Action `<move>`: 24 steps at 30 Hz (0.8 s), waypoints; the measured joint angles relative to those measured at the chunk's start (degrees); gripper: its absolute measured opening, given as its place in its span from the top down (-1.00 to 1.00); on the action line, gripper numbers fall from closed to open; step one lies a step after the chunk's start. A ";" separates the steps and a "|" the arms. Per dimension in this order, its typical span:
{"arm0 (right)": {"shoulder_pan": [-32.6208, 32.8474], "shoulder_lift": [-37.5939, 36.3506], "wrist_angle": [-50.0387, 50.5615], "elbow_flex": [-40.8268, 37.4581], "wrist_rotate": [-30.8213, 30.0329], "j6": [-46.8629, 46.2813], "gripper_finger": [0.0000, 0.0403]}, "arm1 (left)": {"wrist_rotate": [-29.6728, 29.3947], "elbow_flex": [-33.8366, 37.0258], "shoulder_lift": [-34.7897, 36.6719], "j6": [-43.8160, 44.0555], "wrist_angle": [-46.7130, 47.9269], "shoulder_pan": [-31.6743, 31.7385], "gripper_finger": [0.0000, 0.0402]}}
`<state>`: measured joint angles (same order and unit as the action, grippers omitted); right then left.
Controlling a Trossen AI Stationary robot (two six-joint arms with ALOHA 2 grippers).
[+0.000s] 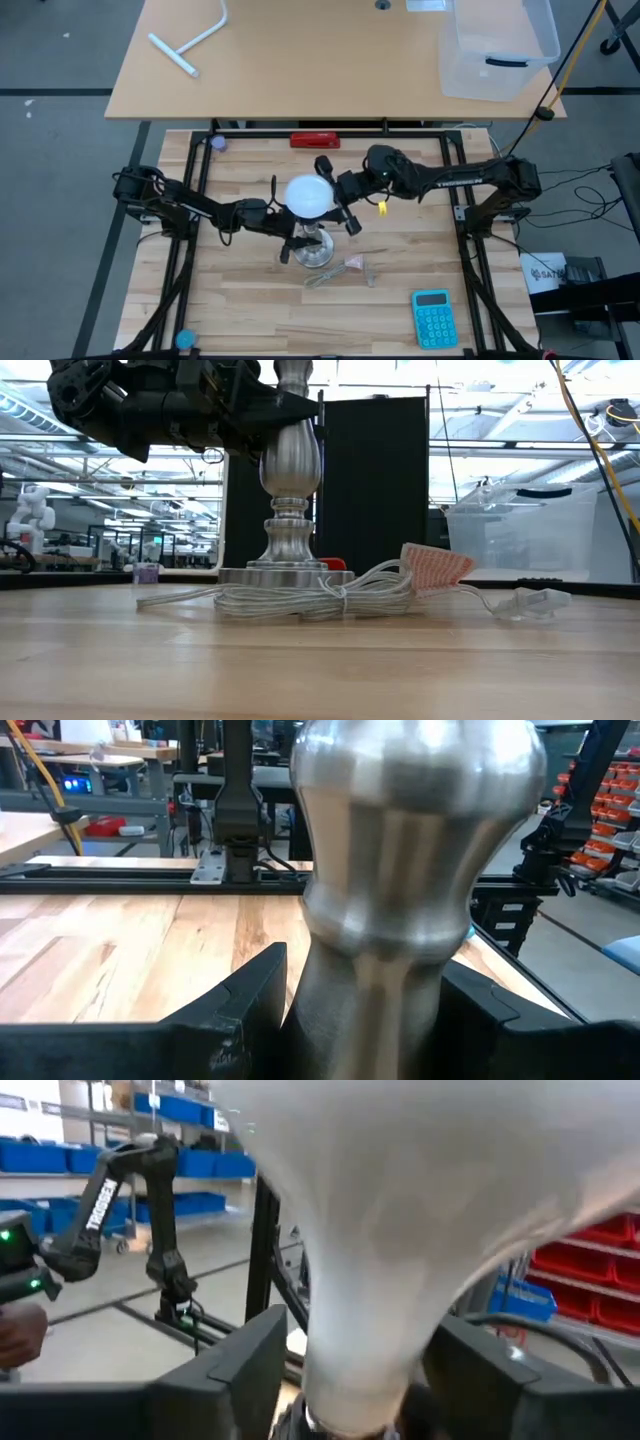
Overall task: Screw lightbulb
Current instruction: Remove the white lightbulb from the silver lamp
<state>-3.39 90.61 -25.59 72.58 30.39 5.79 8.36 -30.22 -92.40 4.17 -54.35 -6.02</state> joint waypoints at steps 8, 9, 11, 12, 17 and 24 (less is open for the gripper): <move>-1.05 -5.39 8.80 0.02 -0.32 3.22 -0.38 | -0.01 0.00 0.00 -0.40 0.05 0.00 0.05; -1.20 -6.46 11.10 0.02 -0.57 4.67 -0.40 | -0.03 0.00 0.00 -0.40 0.07 0.00 0.05; -1.54 -9.44 16.58 0.02 -3.32 7.67 -0.42 | -0.06 0.00 0.00 -0.28 0.07 0.00 0.05; -1.54 -11.02 19.29 0.02 -6.62 9.23 -0.42 | -0.19 0.00 0.00 -0.23 0.05 0.00 0.05; -0.40 -17.83 34.66 0.02 -23.65 13.57 -0.35 | -0.89 0.00 0.00 -0.21 0.05 -0.04 0.05; 5.10 -21.71 41.69 -5.30 -39.18 11.83 -0.22 | -2.66 0.00 0.00 -0.76 0.05 -0.11 0.05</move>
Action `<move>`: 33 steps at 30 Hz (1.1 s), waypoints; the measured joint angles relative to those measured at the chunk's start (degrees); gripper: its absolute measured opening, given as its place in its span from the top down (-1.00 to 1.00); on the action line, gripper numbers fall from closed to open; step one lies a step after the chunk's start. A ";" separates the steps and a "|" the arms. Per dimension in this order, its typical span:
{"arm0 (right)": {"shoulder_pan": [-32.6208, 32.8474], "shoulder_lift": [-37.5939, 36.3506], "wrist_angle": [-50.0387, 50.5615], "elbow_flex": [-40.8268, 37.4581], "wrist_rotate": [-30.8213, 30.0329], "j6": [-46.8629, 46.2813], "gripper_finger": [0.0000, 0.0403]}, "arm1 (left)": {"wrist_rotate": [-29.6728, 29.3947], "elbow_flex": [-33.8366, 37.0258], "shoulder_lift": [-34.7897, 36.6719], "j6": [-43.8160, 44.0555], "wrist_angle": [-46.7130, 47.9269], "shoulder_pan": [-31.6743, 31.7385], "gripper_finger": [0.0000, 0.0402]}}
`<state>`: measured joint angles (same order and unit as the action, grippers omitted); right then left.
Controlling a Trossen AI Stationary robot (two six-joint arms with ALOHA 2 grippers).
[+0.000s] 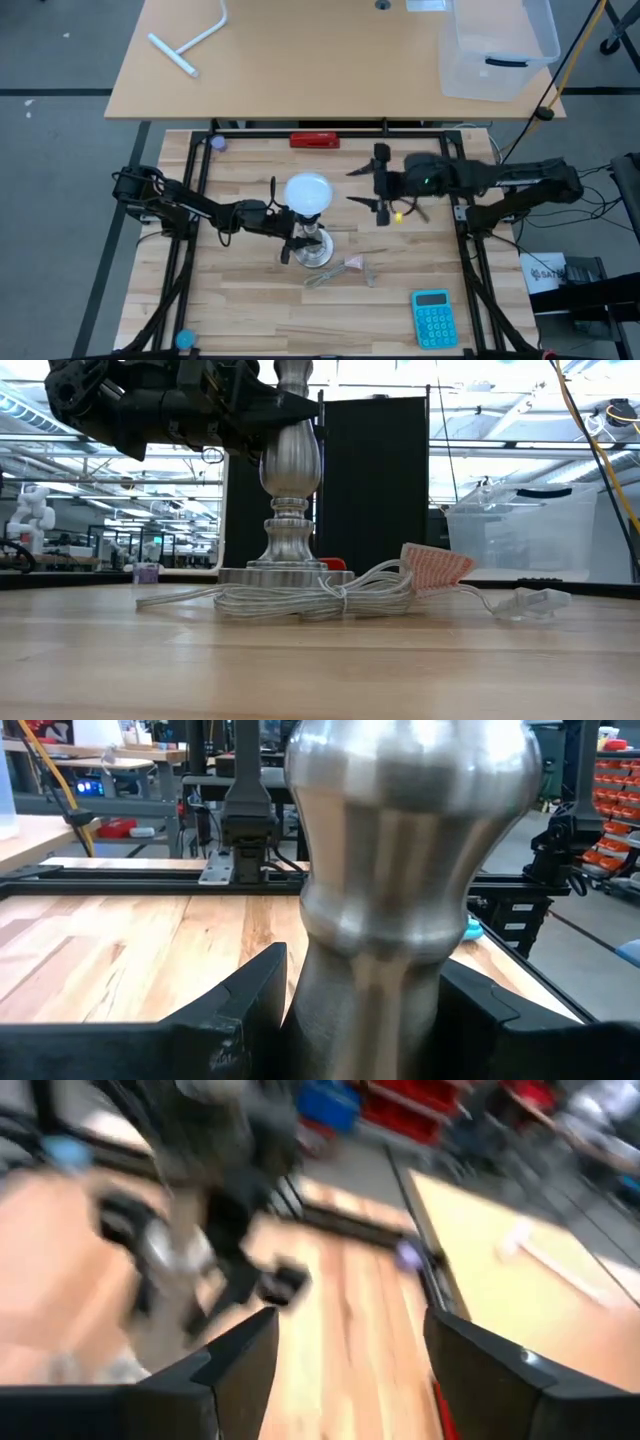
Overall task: Screw lightbulb
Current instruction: Remove the white lightbulb from the silver lamp
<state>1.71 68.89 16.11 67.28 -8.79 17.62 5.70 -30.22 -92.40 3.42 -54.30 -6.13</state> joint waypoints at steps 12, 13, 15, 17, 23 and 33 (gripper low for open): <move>7.98 -1.21 -41.58 -28.32 -11.97 -10.70 0.10 | -1.99 0.02 0.00 0.56 0.00 0.02 0.05; 9.15 -1.20 -44.08 -29.70 -12.02 -10.98 0.12 | -2.20 0.02 0.00 0.64 0.00 0.02 0.05; 11.28 -0.50 -48.24 -30.90 -12.21 -9.45 0.14 | -2.57 0.02 0.00 0.73 0.00 0.00 0.05; 13.07 -0.11 -51.29 -30.76 -12.22 -5.79 0.15 | -2.99 0.02 0.00 0.74 -0.02 0.11 0.05; 15.35 3.31 -63.04 -30.13 -12.27 0.87 0.15 | -5.32 0.00 0.00 1.30 -0.37 0.59 0.05; 15.29 12.19 -81.65 -28.32 -12.18 4.18 0.15 | -8.41 0.00 0.00 2.72 -0.57 0.57 0.05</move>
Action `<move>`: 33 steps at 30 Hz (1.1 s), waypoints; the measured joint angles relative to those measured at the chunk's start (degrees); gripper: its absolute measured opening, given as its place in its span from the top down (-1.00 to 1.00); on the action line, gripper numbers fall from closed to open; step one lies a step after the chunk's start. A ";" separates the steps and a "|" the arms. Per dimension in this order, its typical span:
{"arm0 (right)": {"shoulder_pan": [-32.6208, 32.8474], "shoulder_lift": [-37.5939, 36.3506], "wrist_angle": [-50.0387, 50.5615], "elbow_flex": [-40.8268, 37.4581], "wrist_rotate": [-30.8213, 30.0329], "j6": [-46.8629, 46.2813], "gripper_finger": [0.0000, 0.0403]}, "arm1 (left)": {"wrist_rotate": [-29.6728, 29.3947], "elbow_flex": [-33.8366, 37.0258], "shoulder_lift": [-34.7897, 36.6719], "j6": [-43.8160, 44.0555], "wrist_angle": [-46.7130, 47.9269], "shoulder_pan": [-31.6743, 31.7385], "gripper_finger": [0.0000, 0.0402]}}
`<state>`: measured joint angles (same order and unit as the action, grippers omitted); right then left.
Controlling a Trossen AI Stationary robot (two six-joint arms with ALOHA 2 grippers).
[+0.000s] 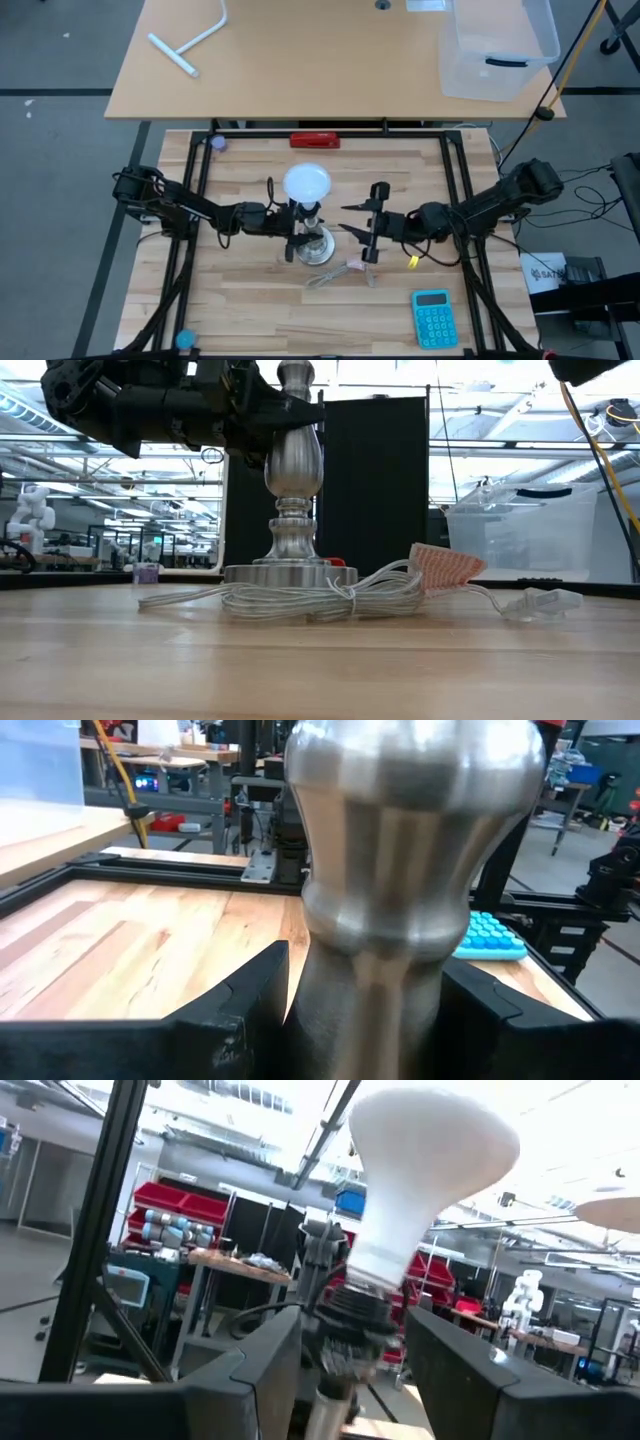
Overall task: Screw lightbulb
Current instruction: Remove the white lightbulb from the silver lamp
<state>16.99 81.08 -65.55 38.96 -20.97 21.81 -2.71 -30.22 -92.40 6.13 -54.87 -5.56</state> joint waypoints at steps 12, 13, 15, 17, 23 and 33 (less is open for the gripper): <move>0.00 6.85 5.76 10.78 -0.46 0.15 0.08 | -0.99 0.00 0.00 1.02 -0.07 -0.22 0.05; 0.00 6.68 5.95 10.78 -0.83 0.11 0.05 | -0.99 0.00 0.00 1.03 -0.07 -0.22 0.05; 0.00 6.52 5.33 10.81 -1.95 -0.33 -0.02 | -0.99 0.00 0.00 1.05 -0.07 -0.22 0.05; 0.00 6.49 5.25 11.03 -3.32 -1.80 -0.09 | -0.98 0.00 0.00 0.98 -0.07 -0.22 0.05; -0.04 6.78 8.61 14.36 -6.69 -3.03 -0.32 | -0.95 0.00 0.00 0.88 -0.04 -0.22 0.05; -1.17 6.80 16.48 19.74 -12.05 -8.01 -0.42 | -1.04 0.00 0.00 0.87 -0.02 -0.24 0.05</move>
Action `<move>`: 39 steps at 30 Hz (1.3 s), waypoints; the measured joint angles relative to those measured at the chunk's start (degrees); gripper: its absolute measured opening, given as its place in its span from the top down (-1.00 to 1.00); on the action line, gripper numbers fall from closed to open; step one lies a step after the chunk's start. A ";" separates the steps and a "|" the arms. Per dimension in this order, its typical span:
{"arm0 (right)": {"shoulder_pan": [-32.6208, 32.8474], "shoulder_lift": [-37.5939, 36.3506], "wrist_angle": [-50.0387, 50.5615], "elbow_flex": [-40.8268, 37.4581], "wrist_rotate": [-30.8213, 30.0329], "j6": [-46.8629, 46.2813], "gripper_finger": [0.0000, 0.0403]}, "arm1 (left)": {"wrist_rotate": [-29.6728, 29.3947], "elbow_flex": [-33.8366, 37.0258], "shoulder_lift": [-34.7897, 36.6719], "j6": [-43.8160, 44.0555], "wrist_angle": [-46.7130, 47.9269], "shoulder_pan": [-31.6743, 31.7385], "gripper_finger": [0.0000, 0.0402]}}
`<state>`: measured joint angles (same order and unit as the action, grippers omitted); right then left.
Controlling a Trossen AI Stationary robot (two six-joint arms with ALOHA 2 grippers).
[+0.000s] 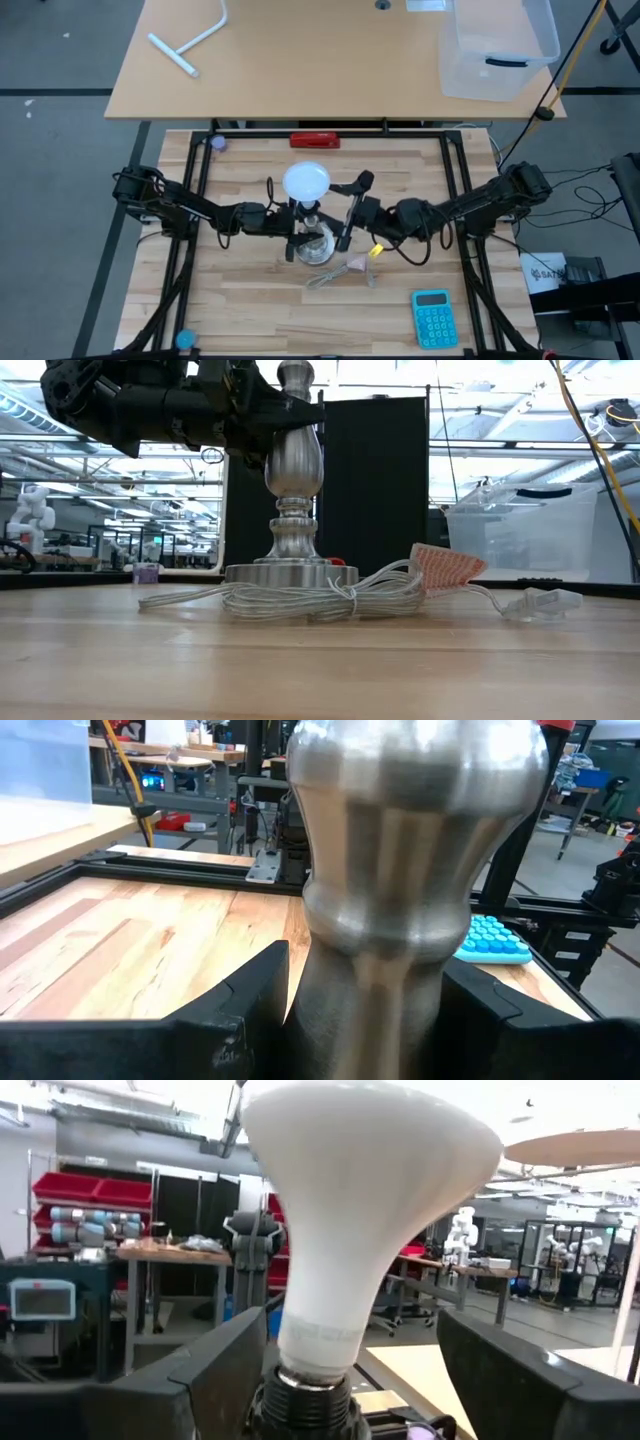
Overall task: Screw lightbulb
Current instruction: Remove the white lightbulb from the silver lamp
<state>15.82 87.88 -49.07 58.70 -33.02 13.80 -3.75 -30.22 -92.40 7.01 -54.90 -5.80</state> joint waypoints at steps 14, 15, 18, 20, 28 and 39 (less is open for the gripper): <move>-2.76 0.00 0.48 0.31 6.39 -5.88 -0.42 | -0.17 0.00 0.00 0.00 -0.03 0.00 0.05; -3.02 0.00 0.31 0.31 6.42 -5.90 -0.42 | -0.17 0.00 0.00 0.00 -0.02 0.00 0.05; -4.18 0.00 0.33 0.31 8.76 -7.36 -0.42 | -0.17 0.00 0.00 0.00 -0.03 0.00 0.05; -4.88 0.00 0.43 0.31 11.81 -8.75 -0.42 | -0.19 0.00 0.00 0.03 -0.02 0.00 0.05; -5.90 0.06 2.29 1.82 13.91 -9.23 -0.42 | -0.22 0.00 0.00 0.07 -0.04 0.02 0.05; -7.19 3.06 3.98 4.66 14.00 -8.22 -0.30 | -0.26 0.00 0.00 0.26 -0.06 0.04 0.05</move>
<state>8.63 90.94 -45.09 63.35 -19.03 5.58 -4.01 -30.22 -92.40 7.27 -54.95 -5.76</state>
